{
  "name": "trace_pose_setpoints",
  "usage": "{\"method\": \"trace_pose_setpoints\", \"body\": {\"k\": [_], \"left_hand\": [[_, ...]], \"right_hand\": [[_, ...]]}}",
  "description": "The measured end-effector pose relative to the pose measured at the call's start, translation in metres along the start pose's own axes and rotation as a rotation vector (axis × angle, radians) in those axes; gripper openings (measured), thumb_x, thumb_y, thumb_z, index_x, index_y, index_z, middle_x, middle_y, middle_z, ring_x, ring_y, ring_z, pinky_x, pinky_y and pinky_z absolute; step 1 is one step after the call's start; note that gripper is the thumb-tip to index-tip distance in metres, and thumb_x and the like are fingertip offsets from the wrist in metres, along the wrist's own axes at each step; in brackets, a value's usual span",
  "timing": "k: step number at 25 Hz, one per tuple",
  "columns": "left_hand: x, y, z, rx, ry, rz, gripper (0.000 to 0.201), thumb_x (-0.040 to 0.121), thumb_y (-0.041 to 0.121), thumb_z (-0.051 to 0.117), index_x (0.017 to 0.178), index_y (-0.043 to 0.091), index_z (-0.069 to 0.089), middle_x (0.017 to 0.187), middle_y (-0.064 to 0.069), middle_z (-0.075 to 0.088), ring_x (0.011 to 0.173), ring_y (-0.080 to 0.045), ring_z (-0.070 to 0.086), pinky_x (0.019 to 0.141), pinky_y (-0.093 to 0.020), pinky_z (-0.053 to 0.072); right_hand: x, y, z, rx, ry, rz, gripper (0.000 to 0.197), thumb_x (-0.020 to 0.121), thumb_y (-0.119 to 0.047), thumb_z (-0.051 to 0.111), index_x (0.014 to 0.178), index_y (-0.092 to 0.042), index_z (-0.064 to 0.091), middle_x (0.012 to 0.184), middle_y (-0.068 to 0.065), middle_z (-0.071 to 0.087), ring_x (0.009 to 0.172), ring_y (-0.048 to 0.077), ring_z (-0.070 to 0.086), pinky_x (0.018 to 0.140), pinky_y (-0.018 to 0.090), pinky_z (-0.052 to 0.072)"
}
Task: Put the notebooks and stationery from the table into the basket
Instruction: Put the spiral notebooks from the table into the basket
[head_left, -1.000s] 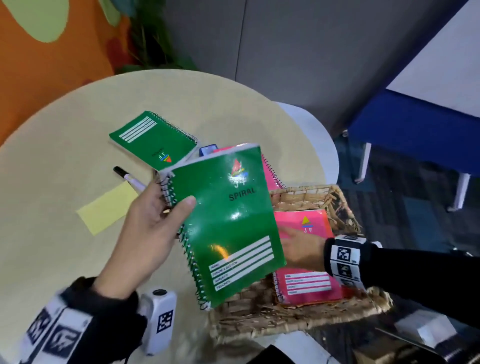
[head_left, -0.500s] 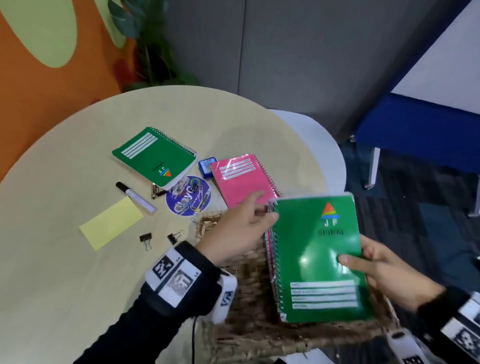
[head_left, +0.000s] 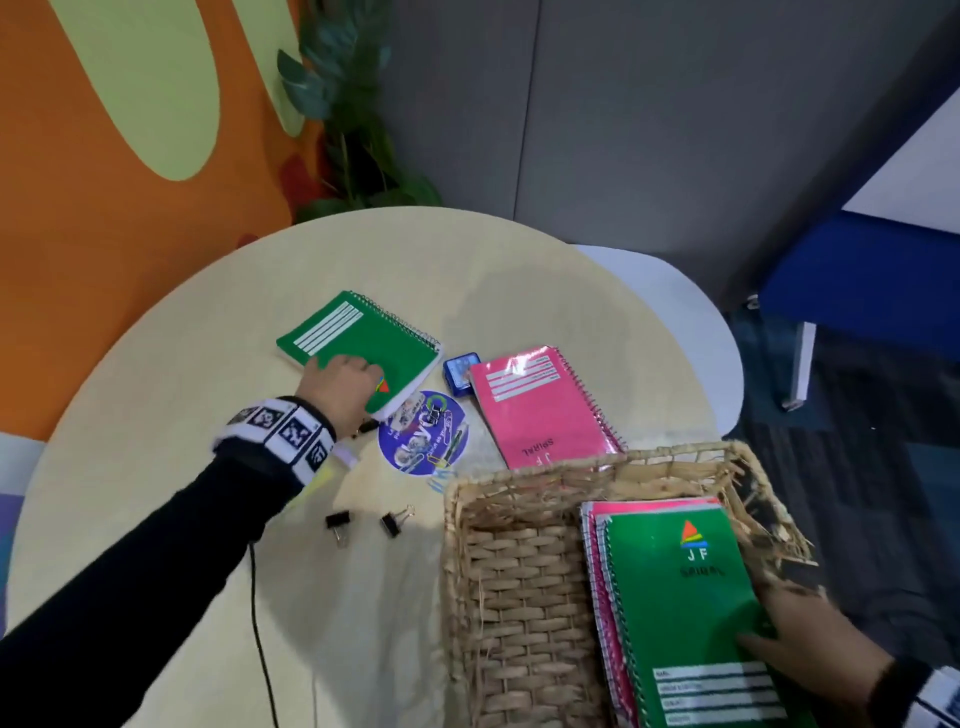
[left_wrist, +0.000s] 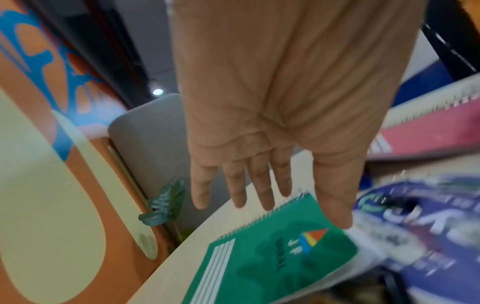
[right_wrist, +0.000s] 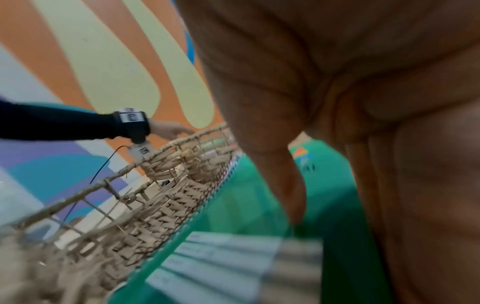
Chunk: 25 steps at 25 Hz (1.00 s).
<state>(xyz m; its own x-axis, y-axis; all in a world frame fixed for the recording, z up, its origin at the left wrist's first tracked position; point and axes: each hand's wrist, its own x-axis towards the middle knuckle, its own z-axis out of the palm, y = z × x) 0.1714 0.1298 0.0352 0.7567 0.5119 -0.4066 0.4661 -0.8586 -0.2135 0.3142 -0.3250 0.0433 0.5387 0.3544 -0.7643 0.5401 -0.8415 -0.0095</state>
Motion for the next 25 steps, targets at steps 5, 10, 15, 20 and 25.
{"method": "trace_pose_setpoints", "body": {"k": [5,10,15,20,25], "left_hand": [[0.072,-0.023,-0.011,0.201,-0.055,0.047,0.089,0.084,0.014,0.065,0.151,0.023,0.007,0.160,-0.006,0.010,0.148,-0.027,0.003,0.115,-0.058,0.016],[0.120,-0.027,-0.024,0.285,-0.171,0.171,0.112,0.074,0.026,0.077,0.150,0.033,-0.004,0.161,-0.004,-0.005,0.148,-0.030,-0.009,0.113,-0.062,0.015],[0.138,-0.034,-0.025,0.239,-0.227,0.219,0.108,0.068,0.023,0.082,0.150,0.026,0.012,0.160,-0.006,0.002,0.148,-0.031,-0.007,0.111,-0.060,0.022],[0.140,-0.036,-0.018,0.291,-0.178,0.173,0.106,0.066,0.017,0.082,0.145,0.013,0.012,0.154,-0.007,0.024,0.147,-0.030,0.008,0.111,-0.058,0.024],[0.138,-0.063,-0.006,0.340,-0.061,0.168,0.119,0.044,0.039,0.090,0.137,0.018,0.020,0.139,-0.003,0.034,0.129,-0.028,0.034,0.106,-0.054,0.029]], "right_hand": [[-0.025,-0.051,-0.072,0.016,0.093,-0.064,0.028,0.083,-0.047,0.057,0.102,-0.026,0.057,0.096,-0.006,0.065,0.090,0.005,0.062,0.075,0.020,0.048],[0.006,-0.136,-0.162,0.215,0.376,-0.303,0.026,0.081,-0.040,0.064,0.095,-0.021,0.054,0.082,-0.002,0.066,0.057,0.004,0.052,0.057,0.019,0.042],[0.124,-0.197,-0.199,0.102,0.320,-0.166,0.060,0.080,-0.038,0.068,0.122,-0.003,0.043,0.122,0.017,0.056,0.109,0.032,0.054,0.087,0.035,0.044],[0.202,-0.205,-0.190,0.127,0.221,0.077,0.112,0.053,-0.051,0.084,0.135,-0.007,0.020,0.125,0.014,0.052,0.106,0.033,0.056,0.080,0.042,0.050],[0.236,-0.199,-0.159,-0.023,0.167,0.103,0.120,0.062,-0.053,0.077,0.146,-0.008,0.004,0.124,0.012,0.054,0.105,0.032,0.058,0.089,0.041,0.050]]}}
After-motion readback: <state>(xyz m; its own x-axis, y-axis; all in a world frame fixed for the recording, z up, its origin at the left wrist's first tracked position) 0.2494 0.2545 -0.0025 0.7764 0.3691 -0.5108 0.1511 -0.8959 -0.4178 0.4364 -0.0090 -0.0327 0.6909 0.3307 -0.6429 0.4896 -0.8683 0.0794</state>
